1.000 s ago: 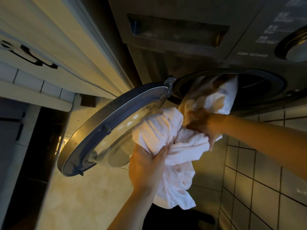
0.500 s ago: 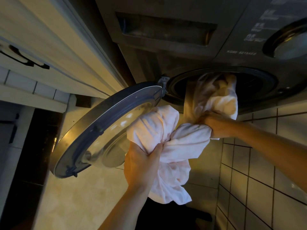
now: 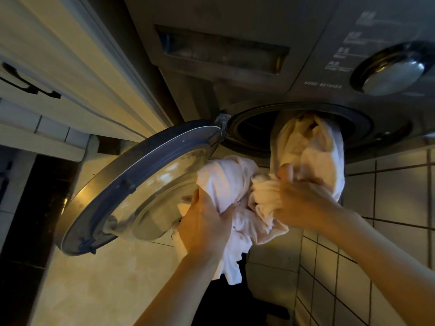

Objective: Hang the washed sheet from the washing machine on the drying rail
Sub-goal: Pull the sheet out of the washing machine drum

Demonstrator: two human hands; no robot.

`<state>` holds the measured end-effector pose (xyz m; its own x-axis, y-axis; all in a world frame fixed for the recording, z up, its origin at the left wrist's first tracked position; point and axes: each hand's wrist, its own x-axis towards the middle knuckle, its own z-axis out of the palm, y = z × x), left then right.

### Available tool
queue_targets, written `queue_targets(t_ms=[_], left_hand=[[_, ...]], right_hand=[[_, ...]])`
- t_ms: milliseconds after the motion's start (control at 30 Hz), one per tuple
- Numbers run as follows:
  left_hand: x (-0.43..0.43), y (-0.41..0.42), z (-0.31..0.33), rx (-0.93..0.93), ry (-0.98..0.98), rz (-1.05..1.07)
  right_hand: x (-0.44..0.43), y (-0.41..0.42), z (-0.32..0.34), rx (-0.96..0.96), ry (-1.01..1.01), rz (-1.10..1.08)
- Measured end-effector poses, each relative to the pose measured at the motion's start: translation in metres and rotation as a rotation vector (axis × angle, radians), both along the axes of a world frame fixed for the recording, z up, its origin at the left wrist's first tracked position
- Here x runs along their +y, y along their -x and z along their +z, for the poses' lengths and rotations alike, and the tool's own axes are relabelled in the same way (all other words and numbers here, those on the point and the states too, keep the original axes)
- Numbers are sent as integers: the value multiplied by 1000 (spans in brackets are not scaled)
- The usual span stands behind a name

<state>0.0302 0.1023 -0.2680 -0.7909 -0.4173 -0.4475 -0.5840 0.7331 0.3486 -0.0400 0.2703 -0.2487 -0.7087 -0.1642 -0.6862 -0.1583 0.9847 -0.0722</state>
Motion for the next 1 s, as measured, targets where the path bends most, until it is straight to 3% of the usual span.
queue_targets(t_ms=[233, 400, 567, 667, 767, 900, 1000], left_hand=[[-7, 5, -5, 6, 0, -5], [-19, 6, -9, 27, -31, -9], [-28, -4, -16, 73, -289, 112], [-33, -5, -10, 31, -397, 167], [-29, -2, 5, -18, -625, 335], [-23, 4, 17, -74, -875, 501], [-19, 8, 15, -91, -868, 525]], right_hand=[[-16, -26, 20, 189, 542, -37], [-26, -44, 4, 303, 604, 56], [-34, -39, -10, 192, 785, -163], [-37, -35, -12, 114, 853, -228], [-37, -28, -10, 91, 894, -288], [-40, -23, -3, 61, 943, -271], [-42, -28, -3, 81, 1014, -217]])
